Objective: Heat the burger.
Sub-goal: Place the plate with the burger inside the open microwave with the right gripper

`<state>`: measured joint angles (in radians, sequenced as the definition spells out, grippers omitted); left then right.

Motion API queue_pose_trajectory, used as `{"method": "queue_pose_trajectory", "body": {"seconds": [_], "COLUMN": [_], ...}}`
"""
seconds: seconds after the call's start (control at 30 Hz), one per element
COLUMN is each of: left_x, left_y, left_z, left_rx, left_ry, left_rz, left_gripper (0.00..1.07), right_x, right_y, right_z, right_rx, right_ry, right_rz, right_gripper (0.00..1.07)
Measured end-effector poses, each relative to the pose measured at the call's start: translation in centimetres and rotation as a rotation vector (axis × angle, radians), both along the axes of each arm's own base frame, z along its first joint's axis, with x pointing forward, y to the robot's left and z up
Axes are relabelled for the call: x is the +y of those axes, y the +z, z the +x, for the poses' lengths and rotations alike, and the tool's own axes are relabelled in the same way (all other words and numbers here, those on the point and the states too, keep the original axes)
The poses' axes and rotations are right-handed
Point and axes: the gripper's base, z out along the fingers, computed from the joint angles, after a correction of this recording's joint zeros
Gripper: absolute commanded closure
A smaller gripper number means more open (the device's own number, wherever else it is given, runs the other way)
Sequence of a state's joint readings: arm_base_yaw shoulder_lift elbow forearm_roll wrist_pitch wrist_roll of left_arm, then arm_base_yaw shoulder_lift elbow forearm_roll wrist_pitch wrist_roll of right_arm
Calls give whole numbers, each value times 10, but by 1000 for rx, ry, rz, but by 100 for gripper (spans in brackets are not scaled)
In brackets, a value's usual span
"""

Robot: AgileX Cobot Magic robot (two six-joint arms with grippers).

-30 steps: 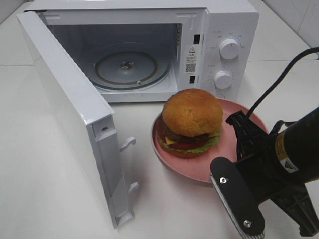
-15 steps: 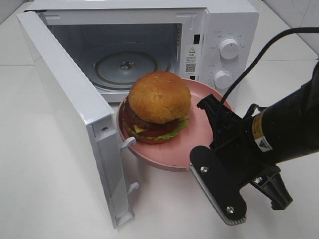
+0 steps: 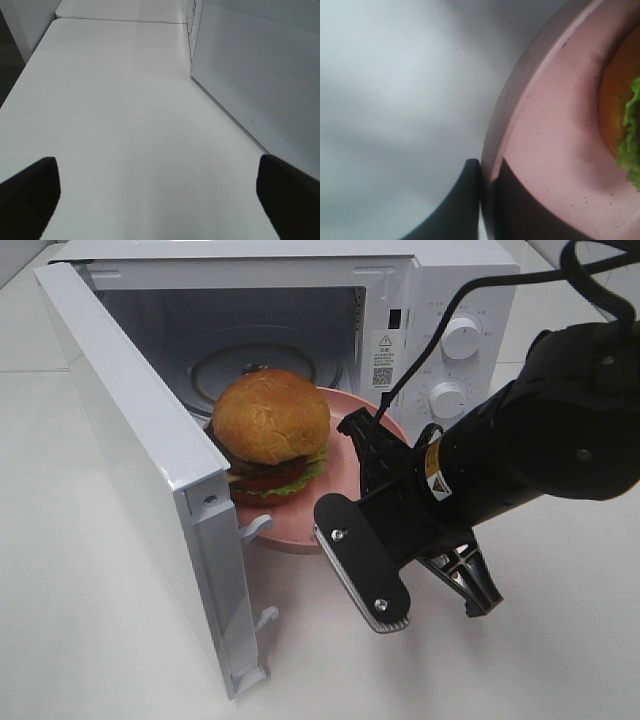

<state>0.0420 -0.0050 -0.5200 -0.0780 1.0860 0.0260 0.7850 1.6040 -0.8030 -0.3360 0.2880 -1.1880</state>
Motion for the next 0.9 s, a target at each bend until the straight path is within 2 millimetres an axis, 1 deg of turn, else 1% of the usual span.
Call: {"method": "queue_pose_trajectory", "body": {"seconds": [0.07,0.1,0.13,0.2,0.23,0.3,0.33,0.47,0.73,0.77,0.9], "left_x": [0,0,0,0,0,0,0,0,0,0,0], "left_y": [0,0,0,0,0,0,0,0,0,0,0], "left_z": [0,0,0,0,0,0,0,0,0,0,0], "left_rx": [0,0,0,0,0,0,0,0,0,0,0], "left_ry": [0,0,0,0,0,0,0,0,0,0,0], "left_rz": [0,0,0,0,0,0,0,0,0,0,0], "left_gripper": [4,4,4,4,4,4,4,4,4,4,4], "right_x": [5,5,8,9,10,10,11,12,24,25,30], "right_y": [0,0,0,0,0,0,0,-1,-2,-5,-7], "right_z": [8,8,14,17,23,27,31,37,49,54,62], "right_rx": [-4,-4,-11,-13,-17,-18,-20,-22,-31,-29,-29], "right_ry": [3,3,9,8,4,-1,-5,-8,5,-1,-1], "right_rz": [3,3,7,11,18,21,23,24,36,35,29], "right_gripper": [107,107,107,107,107,107,107,107,107,107,107]}}
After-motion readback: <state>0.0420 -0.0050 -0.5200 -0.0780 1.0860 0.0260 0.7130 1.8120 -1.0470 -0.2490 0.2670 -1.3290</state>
